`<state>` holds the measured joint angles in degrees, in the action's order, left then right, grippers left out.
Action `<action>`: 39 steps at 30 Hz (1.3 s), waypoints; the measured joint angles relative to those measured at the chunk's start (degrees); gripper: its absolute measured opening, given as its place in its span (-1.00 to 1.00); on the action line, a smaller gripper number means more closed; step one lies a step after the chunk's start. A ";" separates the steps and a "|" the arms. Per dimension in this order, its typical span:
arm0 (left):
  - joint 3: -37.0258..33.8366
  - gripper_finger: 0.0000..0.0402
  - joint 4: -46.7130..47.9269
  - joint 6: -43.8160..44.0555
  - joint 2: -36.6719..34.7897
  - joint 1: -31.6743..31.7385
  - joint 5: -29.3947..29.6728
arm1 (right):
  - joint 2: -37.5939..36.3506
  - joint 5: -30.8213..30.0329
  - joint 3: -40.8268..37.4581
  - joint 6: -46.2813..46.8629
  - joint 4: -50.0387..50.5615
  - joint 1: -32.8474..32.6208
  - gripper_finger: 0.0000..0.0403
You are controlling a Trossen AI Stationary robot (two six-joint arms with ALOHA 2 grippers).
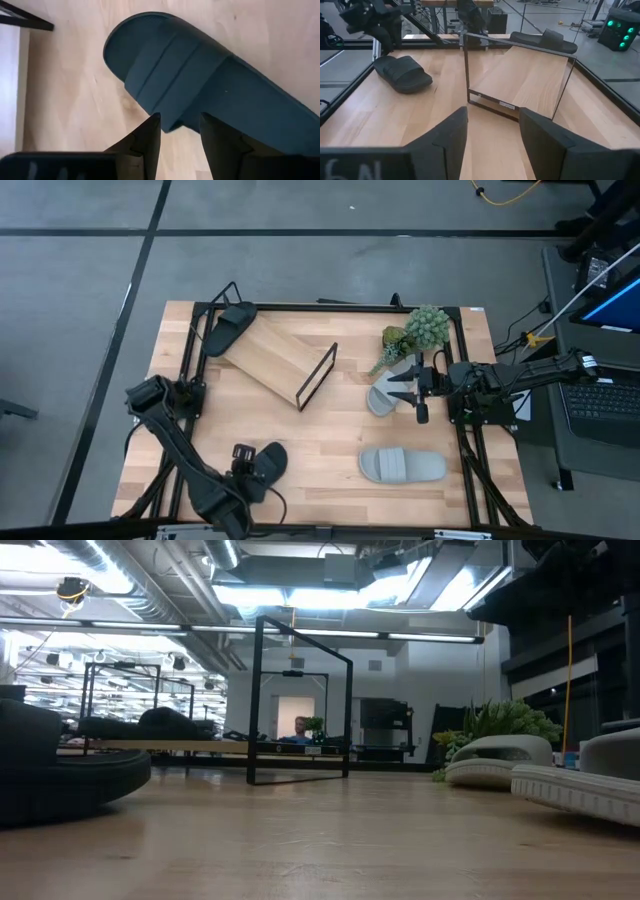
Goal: Pick and place slides into the shelf
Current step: Put the black slipper on the shelf
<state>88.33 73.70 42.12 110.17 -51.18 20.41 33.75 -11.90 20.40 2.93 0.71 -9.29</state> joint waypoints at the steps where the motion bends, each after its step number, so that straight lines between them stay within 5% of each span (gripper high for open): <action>1: 0.00 -0.37 -0.03 -0.78 0.58 0.02 0.23 | -0.01 0.00 0.00 -0.03 0.00 -0.01 -0.11; 39: -0.04 -0.36 -4.38 -1.85 5.37 0.15 4.40 | 0.01 0.02 0.00 1.47 0.00 0.00 -0.11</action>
<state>88.29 69.32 40.27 115.55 -51.03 24.80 33.76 -11.88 20.40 4.40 0.71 -9.29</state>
